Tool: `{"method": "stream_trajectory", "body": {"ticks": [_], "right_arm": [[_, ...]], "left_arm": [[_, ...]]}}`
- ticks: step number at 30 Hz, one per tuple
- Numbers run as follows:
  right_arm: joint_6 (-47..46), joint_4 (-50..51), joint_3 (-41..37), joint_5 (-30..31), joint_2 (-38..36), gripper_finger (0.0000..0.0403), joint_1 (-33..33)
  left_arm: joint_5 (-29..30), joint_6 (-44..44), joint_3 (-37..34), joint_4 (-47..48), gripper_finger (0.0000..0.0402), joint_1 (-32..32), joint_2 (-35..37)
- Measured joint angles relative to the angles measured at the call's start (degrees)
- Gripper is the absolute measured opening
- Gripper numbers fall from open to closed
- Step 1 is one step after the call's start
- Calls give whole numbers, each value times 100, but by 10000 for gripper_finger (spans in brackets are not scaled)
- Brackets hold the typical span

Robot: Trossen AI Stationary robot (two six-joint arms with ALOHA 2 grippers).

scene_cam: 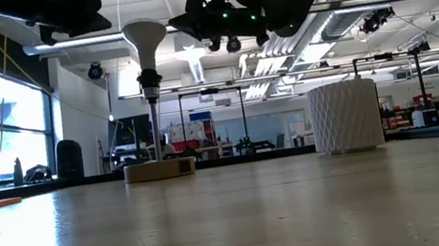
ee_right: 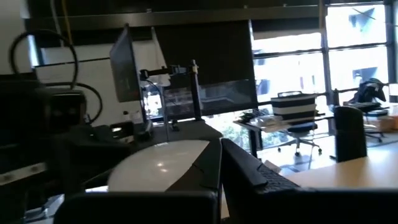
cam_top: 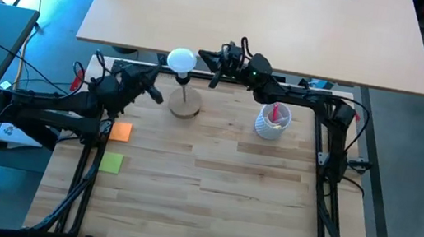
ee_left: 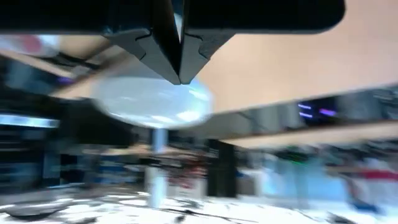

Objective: Screw lightbulb
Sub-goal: Remove the lightbulb from the lamp

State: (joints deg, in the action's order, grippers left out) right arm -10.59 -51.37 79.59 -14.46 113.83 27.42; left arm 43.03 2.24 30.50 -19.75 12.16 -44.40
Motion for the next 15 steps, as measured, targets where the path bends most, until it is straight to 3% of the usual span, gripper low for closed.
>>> {"method": "stream_trajectory", "body": {"ticks": [4,9,15], "right_arm": [[35,-22,0,-221,-58,0,-123],[105,52,0,-247,-39,0,-264],[229,215,-2,295,-30,0,-269]], "left_arm": [[135,722,0,-331,0,268,-1],[-1168,784,0,-557,0,849,-124],[-1921,236,0,-674,0,1234,-508]]}}
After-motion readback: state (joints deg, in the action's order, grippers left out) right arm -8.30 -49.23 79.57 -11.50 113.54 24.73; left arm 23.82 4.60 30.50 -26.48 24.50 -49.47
